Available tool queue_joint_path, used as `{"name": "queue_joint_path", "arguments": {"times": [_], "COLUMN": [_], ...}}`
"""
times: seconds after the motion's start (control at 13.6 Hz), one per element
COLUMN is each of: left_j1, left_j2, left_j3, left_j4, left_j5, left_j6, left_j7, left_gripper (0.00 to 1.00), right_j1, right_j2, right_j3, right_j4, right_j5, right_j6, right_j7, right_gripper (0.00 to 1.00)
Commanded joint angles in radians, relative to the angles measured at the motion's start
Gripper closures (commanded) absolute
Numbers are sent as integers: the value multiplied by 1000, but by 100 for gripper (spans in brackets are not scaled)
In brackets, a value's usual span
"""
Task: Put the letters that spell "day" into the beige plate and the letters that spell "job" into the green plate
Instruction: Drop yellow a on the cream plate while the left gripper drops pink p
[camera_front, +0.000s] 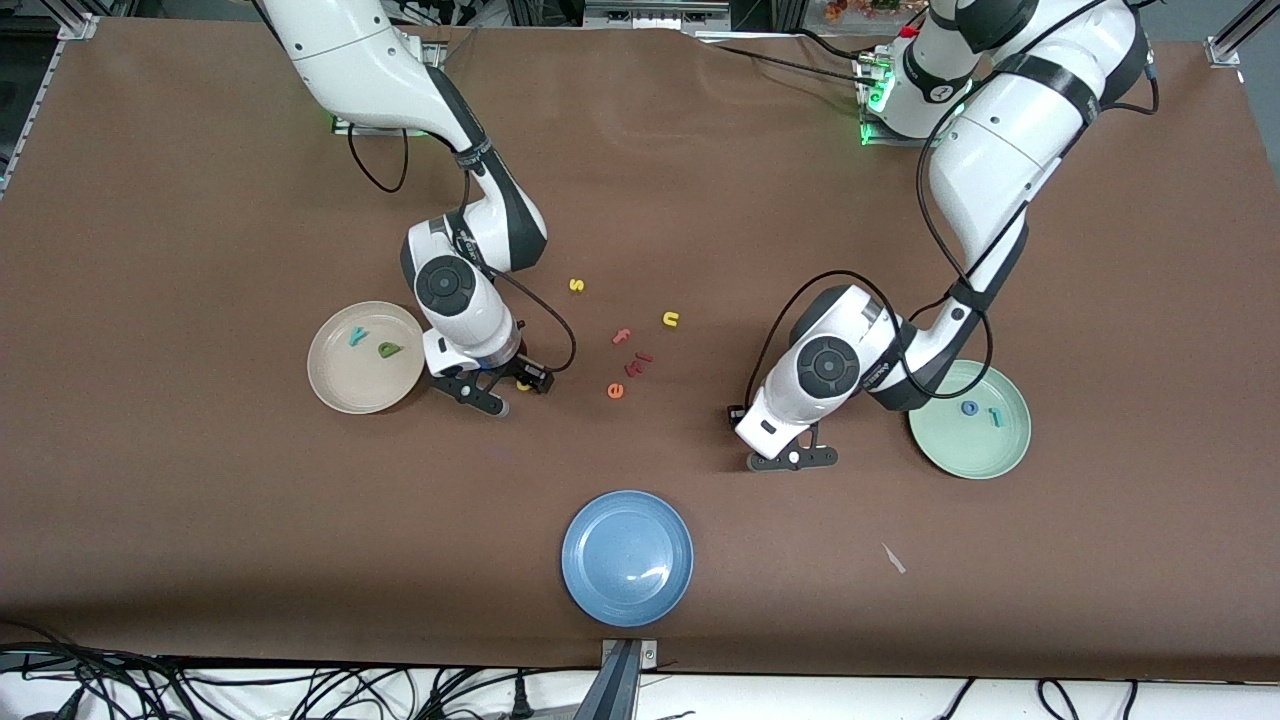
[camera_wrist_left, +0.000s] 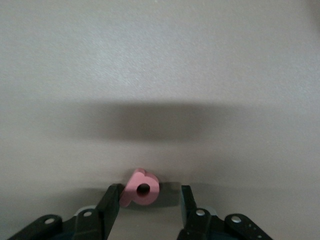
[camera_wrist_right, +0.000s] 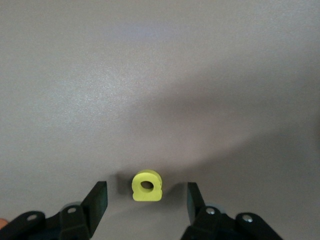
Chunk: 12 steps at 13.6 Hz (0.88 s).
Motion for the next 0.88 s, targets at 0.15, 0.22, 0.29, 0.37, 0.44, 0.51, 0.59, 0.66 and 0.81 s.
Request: {"name": "queue_joint_path", "arguments": {"times": [0.15, 0.22, 0.29, 0.37, 0.44, 0.51, 0.59, 0.66, 0.81], "left_j1": [-11, -12, -13, -13, -13, -13, -13, -11, 9], "left_j2": [17, 17, 16, 16, 16, 16, 16, 13, -22], "left_j3": [25, 28, 29, 29, 29, 29, 29, 29, 22], "left_j4": [29, 29, 29, 27, 29, 27, 27, 27, 21], "left_j5": [33, 35, 36, 36, 36, 35, 35, 33, 18], "left_j6": [-8, -8, -8, -8, -8, -9, -9, -14, -46], "left_j7": [7, 9, 9, 7, 7, 6, 3, 0, 3], "left_gripper": [48, 51, 57, 60, 66, 73, 88, 98, 99], "right_j1": [13, 13, 13, 13, 13, 11, 10, 10, 10], "right_j2": [32, 34, 32, 32, 28, 21, 8, -18, -66], "right_j3": [-8, -8, -8, -10, -10, -13, -23, -39, -91], "right_j4": [24, 24, 25, 25, 30, 34, 34, 34, 34], "right_j5": [-3, -3, -3, -3, -3, -5, -12, -17, -17], "right_j6": [16, 16, 16, 14, 13, 10, 4, -19, -123], "right_j7": [16, 16, 16, 16, 11, 2, -6, -13, -122], "right_gripper": [48, 59, 73, 82, 87, 87, 87, 87, 87]}}
